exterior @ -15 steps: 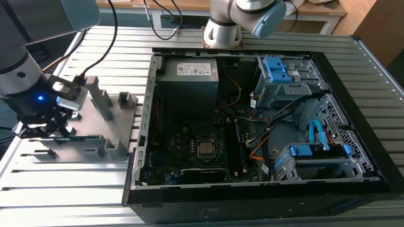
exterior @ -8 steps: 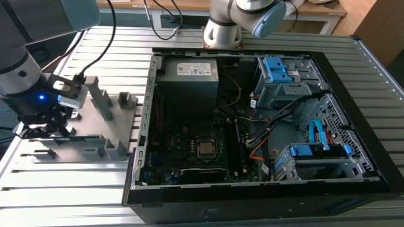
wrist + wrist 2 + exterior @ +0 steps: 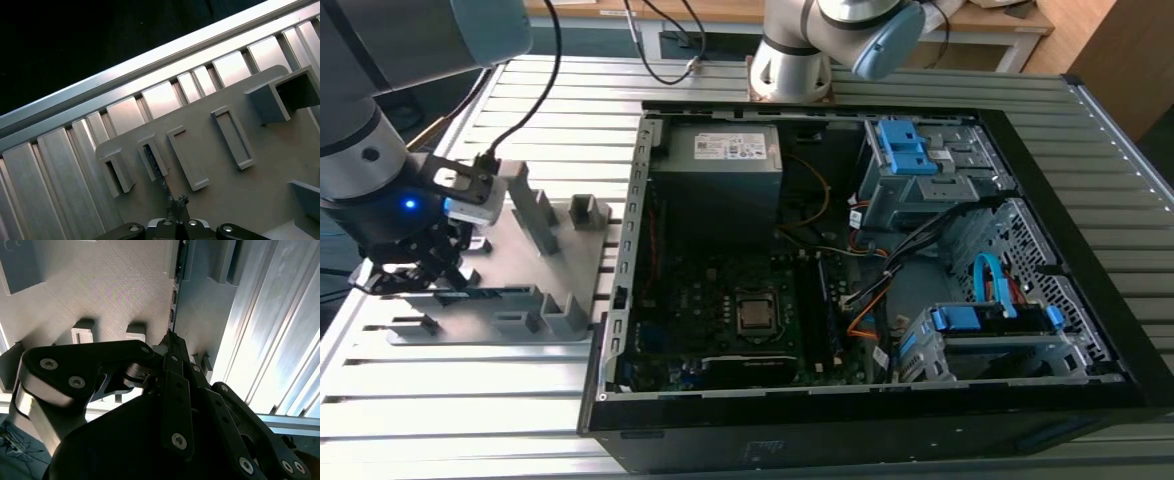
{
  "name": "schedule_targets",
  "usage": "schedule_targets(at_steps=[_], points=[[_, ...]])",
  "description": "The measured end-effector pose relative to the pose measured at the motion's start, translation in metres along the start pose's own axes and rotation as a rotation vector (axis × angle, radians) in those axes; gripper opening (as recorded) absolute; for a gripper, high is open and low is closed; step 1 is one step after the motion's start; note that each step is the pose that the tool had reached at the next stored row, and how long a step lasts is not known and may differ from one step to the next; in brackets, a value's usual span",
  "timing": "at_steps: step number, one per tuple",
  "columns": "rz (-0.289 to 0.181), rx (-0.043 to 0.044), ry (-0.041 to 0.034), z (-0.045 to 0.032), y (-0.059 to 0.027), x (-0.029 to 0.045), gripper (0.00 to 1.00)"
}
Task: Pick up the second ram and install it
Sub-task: 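Pick up the second ram and move it above second insertion slot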
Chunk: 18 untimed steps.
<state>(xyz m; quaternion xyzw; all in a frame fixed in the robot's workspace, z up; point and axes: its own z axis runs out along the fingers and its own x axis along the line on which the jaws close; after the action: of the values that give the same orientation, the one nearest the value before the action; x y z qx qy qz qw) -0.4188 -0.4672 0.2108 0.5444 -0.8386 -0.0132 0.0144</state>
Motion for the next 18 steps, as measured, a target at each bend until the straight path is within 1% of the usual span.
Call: schedule_targets(at_steps=[18], points=[[-0.132, 0.0013, 0.0049, 0.0001, 0.0000, 0.0000, 0.10]])
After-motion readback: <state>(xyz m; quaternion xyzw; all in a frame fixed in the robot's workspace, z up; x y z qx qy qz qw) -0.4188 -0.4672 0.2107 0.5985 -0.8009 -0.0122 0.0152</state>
